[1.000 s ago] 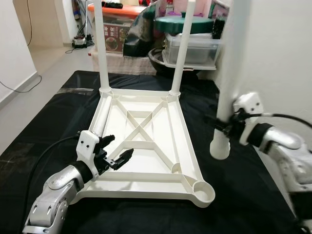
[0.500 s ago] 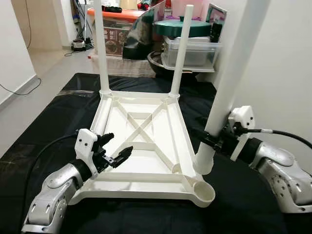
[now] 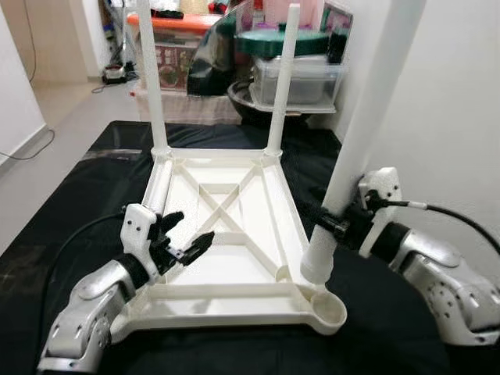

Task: Building children table

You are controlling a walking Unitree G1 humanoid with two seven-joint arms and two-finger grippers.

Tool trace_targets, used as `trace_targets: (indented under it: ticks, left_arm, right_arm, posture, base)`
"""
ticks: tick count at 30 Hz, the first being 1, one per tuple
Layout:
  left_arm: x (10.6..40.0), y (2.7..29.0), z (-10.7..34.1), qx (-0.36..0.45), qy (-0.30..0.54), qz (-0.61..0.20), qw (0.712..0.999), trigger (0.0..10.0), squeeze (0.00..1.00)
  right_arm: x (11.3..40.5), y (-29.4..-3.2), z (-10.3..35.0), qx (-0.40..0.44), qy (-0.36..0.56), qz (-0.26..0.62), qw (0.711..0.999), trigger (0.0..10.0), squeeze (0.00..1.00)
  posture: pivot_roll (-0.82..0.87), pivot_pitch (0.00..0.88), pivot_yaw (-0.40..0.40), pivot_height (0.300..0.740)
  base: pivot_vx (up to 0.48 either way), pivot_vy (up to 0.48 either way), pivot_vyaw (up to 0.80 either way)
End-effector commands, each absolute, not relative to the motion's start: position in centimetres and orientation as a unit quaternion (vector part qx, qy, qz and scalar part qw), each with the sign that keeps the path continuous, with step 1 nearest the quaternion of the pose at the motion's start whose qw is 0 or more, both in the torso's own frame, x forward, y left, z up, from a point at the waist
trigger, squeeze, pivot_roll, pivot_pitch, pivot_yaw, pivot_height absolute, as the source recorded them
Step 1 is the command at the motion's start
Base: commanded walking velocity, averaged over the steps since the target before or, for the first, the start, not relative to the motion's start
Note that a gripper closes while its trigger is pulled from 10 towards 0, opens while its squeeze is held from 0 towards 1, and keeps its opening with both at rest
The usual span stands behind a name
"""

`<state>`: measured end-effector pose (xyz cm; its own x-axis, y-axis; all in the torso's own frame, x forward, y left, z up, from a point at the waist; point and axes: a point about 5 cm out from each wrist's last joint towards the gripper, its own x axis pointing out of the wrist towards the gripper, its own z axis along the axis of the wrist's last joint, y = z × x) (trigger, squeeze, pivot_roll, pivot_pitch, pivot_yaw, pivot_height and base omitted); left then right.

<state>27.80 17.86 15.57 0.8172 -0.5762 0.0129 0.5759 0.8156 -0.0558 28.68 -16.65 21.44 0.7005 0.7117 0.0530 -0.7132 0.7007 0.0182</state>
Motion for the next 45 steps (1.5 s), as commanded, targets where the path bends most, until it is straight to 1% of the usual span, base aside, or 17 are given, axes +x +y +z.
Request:
trace_targets:
  ticks: [1,9,15,17,27,33,45]
  left_arm:
    - [27.8,17.7,15.5,-0.029,0.001,-0.304,0.952,10.0,0.00]
    - [27.8,17.6,15.5,-0.026,0.000,-0.303,0.953,10.0,0.00]
    - [27.8,17.5,15.5,-0.023,0.000,-0.300,0.954,10.0,0.00]
    - [27.7,17.4,15.5,-0.006,0.001,-0.307,0.952,10.0,0.00]
    - [27.7,17.3,15.4,0.005,0.000,-0.310,0.951,10.0,0.00]
    - [27.7,17.5,15.6,-0.012,-0.005,-0.307,0.952,10.0,0.00]
    - [27.6,17.4,15.6,-0.020,-0.008,-0.312,0.950,10.0,0.00]
  right_arm:
    - [28.5,-16.6,22.0,0.018,-0.029,0.389,0.920,0.0,0.00]
    - [28.4,-16.1,22.1,0.020,-0.027,0.397,0.917,0.0,0.00]
    - [28.2,-16.1,22.2,0.001,-0.027,0.408,0.913,0.0,0.00]
    - [28.2,-16.0,22.1,-0.001,-0.025,0.410,0.912,0.0,0.00]
    - [28.3,-15.6,22.0,0.002,-0.026,0.412,0.911,0.0,0.00]
    - [28.5,-15.5,22.1,0.004,-0.029,0.410,0.912,0.0,0.00]
    - [28.5,-15.4,22.1,0.004,-0.029,0.411,0.911,0.0,0.00]
  posture:
    - [0.06,0.000,-0.135,0.740]
    - [0.06,0.000,-0.138,0.740]
    - [0.06,0.000,-0.140,0.740]
    - [0.06,0.000,-0.141,0.740]
    - [0.06,0.000,-0.141,0.740]
    - [0.06,0.000,-0.139,0.740]
    - [0.06,0.000,-0.138,0.740]
  base:
    - [0.000,0.000,-0.80]
    - [0.000,0.000,-0.10]
    - [0.000,0.000,0.00]
    - [0.000,0.000,0.00]
    - [0.000,-0.420,0.00]
    - [0.000,0.000,0.00]
    - [0.000,0.000,0.00]
